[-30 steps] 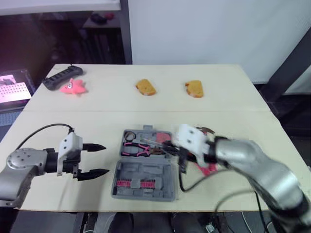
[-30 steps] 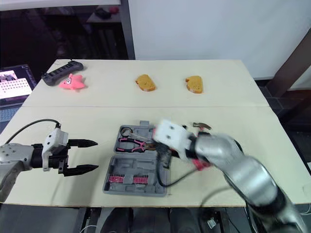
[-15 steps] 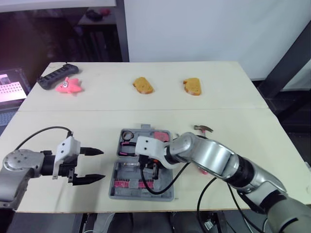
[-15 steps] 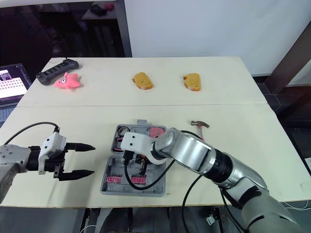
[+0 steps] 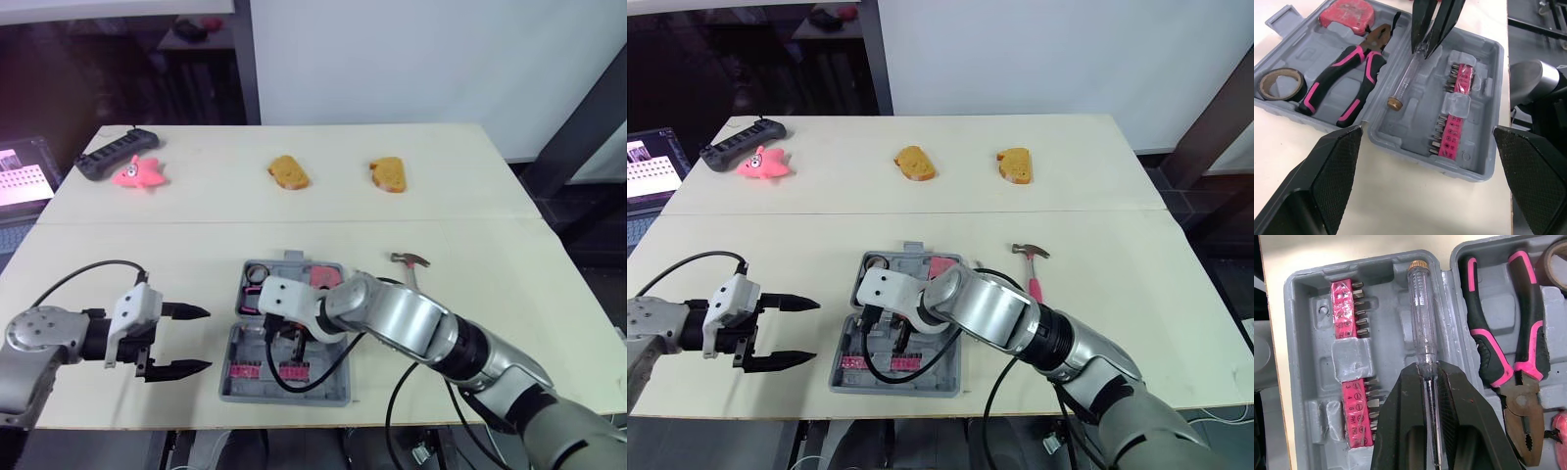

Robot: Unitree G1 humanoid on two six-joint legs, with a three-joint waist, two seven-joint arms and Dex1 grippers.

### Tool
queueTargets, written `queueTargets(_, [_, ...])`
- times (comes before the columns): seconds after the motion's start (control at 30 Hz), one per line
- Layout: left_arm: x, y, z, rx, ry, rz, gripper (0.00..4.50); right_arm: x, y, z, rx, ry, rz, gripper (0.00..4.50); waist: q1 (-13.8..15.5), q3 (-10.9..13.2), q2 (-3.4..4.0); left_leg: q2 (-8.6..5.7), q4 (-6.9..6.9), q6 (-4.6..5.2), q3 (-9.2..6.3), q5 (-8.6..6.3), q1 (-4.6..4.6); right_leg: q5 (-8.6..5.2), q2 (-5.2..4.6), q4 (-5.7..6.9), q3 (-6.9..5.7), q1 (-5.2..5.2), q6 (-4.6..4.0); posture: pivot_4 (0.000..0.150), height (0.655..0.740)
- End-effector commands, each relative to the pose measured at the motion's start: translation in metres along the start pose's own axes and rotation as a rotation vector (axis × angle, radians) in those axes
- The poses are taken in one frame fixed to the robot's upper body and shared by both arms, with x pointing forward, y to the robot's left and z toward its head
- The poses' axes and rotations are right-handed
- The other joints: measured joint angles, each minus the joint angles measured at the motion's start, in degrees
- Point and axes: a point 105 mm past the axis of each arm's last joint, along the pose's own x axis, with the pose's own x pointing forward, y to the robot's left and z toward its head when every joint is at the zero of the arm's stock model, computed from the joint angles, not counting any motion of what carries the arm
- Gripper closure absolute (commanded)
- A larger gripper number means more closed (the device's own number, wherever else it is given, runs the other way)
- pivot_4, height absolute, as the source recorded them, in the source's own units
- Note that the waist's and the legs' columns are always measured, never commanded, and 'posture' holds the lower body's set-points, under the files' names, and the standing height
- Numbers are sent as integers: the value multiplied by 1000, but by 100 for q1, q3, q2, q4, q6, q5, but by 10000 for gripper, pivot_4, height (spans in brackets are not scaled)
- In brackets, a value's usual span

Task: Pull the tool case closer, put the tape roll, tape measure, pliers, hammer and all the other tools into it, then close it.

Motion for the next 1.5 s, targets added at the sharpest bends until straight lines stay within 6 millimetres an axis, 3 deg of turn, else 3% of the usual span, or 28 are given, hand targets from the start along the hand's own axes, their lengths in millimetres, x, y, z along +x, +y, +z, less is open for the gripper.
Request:
queueTargets(0.03, [-4, 2, 8, 36, 2, 12, 0, 2, 1, 11, -28, -27, -3, 44838, -1, 0, 0, 0, 0, 0, 0, 0, 0, 0, 0, 0, 0, 0, 0, 1500, 7400])
queueTargets(0.43, [0, 3, 11, 38, -6, 23, 0, 22, -4, 8, -33, 4, -19, 44838, -9, 1, 1, 0, -1, 0, 0, 0, 0, 0, 0, 0, 0, 0, 0, 1500, 7400])
queueTargets(0.87, [-1, 0, 12, 30, -1, 29, 0, 24, -2, 11, -38, -12, -25, 44838, -10, 1, 1, 0, -1, 0, -1, 0, 0, 0, 1, 0, 0, 0, 0, 1500, 7400])
queueTargets(0.9, [-1, 0, 12, 30, 0, 28, 0, 24, -3, 12, -39, -15, -27, 35737, -11, 1, 1, 0, -1, 0, -1, 0, 0, 0, 0, 0, 0, 0, 0, 1500, 7400])
queueTargets(0.93, [-1, -1, 12, 31, 2, 24, 0, 23, -3, 12, -40, -18, -28, 33175, -11, 1, 1, 0, -1, 0, -1, 0, 0, 0, 1, 0, 0, 0, 0, 1500, 7400])
queueTargets(1.07, [-1, -1, 12, 27, 3, 21, 0, 20, -5, 15, -34, -40, -31, 13771, -10, 1, 1, 0, -1, 0, -1, 0, 0, 0, 0, -1, 0, -1, 0, 1500, 7400])
queueTargets(1.37, [-2, 2, 11, 25, 6, 23, 0, 5, -9, 24, -26, -122, -43, 13771, 0, 1, 1, 0, -2, 0, -1, 0, 0, 0, 0, -2, 0, 0, 0, 1500, 7400])
queueTargets(1.5, [-3, 2, 11, 24, 8, 22, 0, 3, -8, 22, -35, -136, -33, 25236, -6, 1, 1, 0, -3, 0, -1, 0, 0, 0, 0, -2, 0, -1, 0, 1500, 7400])
